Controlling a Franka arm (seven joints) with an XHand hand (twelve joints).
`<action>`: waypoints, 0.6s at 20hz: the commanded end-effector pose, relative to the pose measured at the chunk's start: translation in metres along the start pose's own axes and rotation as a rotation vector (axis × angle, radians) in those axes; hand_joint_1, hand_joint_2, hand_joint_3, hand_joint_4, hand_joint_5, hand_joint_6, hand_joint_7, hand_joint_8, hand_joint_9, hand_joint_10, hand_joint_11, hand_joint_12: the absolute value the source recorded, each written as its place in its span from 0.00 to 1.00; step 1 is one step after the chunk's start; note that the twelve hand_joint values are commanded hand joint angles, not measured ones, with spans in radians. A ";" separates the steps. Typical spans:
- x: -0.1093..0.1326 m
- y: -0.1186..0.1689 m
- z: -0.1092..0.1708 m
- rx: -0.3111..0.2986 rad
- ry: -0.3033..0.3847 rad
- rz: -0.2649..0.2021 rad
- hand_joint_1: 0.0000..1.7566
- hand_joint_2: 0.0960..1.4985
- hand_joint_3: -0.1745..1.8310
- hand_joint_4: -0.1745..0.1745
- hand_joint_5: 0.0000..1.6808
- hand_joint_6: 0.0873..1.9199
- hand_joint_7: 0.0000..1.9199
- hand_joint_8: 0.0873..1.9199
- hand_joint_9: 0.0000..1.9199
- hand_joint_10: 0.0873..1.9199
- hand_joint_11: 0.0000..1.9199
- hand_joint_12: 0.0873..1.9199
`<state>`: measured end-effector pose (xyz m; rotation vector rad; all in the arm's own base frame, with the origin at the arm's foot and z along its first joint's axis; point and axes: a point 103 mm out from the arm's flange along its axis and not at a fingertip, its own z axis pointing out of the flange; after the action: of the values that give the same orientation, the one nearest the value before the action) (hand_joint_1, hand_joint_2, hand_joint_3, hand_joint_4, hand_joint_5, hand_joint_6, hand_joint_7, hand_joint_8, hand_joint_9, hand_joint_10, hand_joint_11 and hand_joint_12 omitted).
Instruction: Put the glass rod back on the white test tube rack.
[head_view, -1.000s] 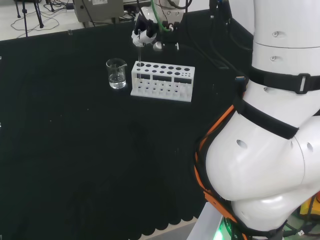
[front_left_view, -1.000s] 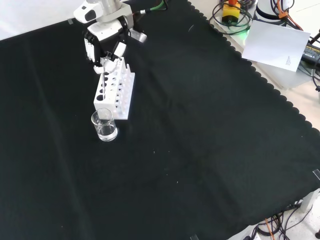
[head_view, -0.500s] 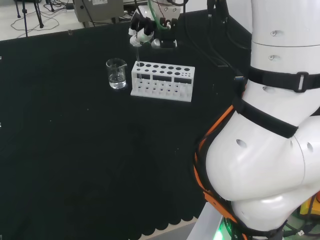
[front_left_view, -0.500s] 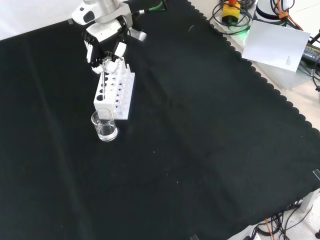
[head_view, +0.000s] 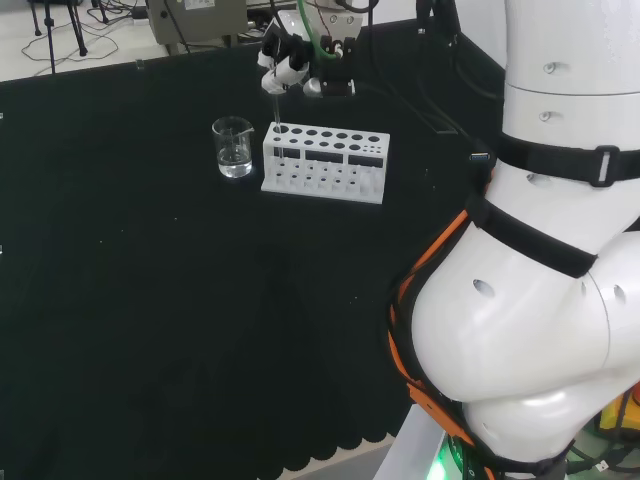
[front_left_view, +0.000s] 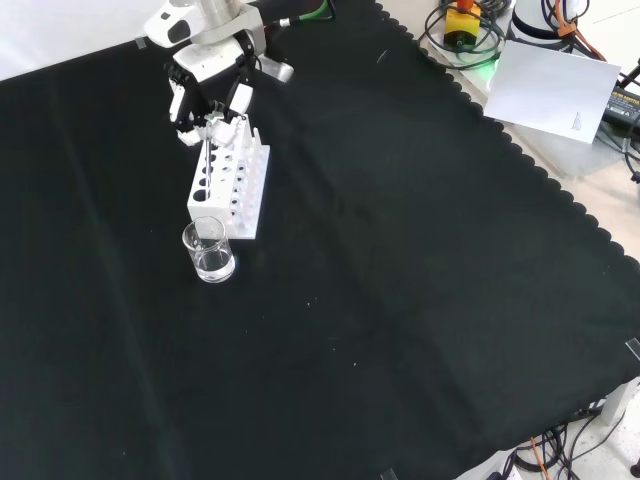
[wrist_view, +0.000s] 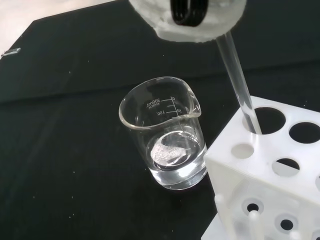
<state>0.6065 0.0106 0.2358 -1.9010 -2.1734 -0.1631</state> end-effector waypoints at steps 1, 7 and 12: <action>-0.005 -0.008 -0.009 -0.023 0.005 0.001 0.75 0.57 0.00 0.00 0.48 0.41 0.74 0.00 0.91 0.35 0.78 0.39; -0.005 -0.012 -0.014 -0.028 -0.012 0.015 0.76 0.57 0.00 0.00 0.47 0.42 0.74 0.00 0.91 0.38 0.78 0.38; -0.007 -0.018 -0.019 -0.044 -0.011 0.014 0.76 0.57 0.00 0.00 0.46 0.42 0.74 0.00 0.92 0.38 0.78 0.38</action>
<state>0.5965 0.0008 0.2496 -1.9379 -2.1750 -0.1833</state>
